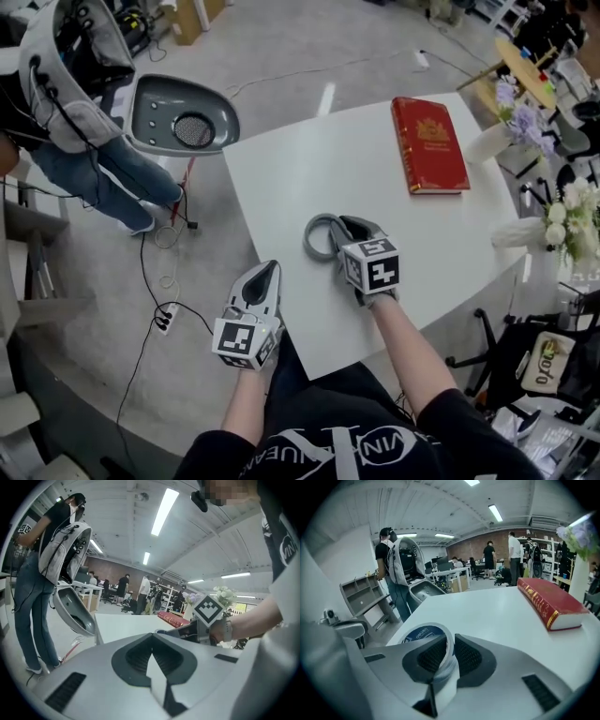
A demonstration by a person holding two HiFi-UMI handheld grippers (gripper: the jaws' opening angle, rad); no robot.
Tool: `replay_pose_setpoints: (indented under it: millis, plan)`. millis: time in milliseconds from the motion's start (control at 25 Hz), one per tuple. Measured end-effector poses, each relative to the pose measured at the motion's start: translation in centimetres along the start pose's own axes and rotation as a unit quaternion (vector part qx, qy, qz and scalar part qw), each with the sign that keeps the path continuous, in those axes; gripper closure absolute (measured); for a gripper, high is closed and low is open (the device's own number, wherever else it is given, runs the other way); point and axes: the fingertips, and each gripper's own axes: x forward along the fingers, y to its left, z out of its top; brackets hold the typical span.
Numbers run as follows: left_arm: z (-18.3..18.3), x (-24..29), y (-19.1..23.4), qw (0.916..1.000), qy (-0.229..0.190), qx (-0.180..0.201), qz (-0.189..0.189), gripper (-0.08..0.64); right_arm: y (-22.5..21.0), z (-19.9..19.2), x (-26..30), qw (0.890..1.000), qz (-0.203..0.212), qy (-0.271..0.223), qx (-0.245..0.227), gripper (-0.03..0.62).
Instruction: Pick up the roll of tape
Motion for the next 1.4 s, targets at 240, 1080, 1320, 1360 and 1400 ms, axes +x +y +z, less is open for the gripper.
replay_pose_setpoints:
  millis: [240,1080,1320,1360,1400]
  plan:
    - [1.0,0.0,-0.8,0.9999,-0.001,0.013,0.009,0.561,-0.5,0.7,-3.3,0.999,0.019,-0.045,-0.002,0.528]
    - [7.1,1.2,-3.2,0.9984,-0.045,0.032,0.008,0.561,-2.0,5.5,-13.3,0.984,0.049,-0.170,0.013,0.528]
    - [8.3,0.6,-3.5,0.9976,-0.056,0.040,0.012,0.561,-1.7,6.3,-14.9,0.980,0.054,-0.193,0.011,0.528]
    - [8.6,0.6,-3.5,0.9973,-0.060,0.040,0.013,0.561,-1.6,6.5,-15.2,0.979,0.055,-0.196,0.011,0.528]
    - [9.0,0.5,-3.5,0.9971,-0.063,0.040,0.013,0.561,-1.6,6.7,-15.4,0.978,0.055,-0.200,0.010,0.528]
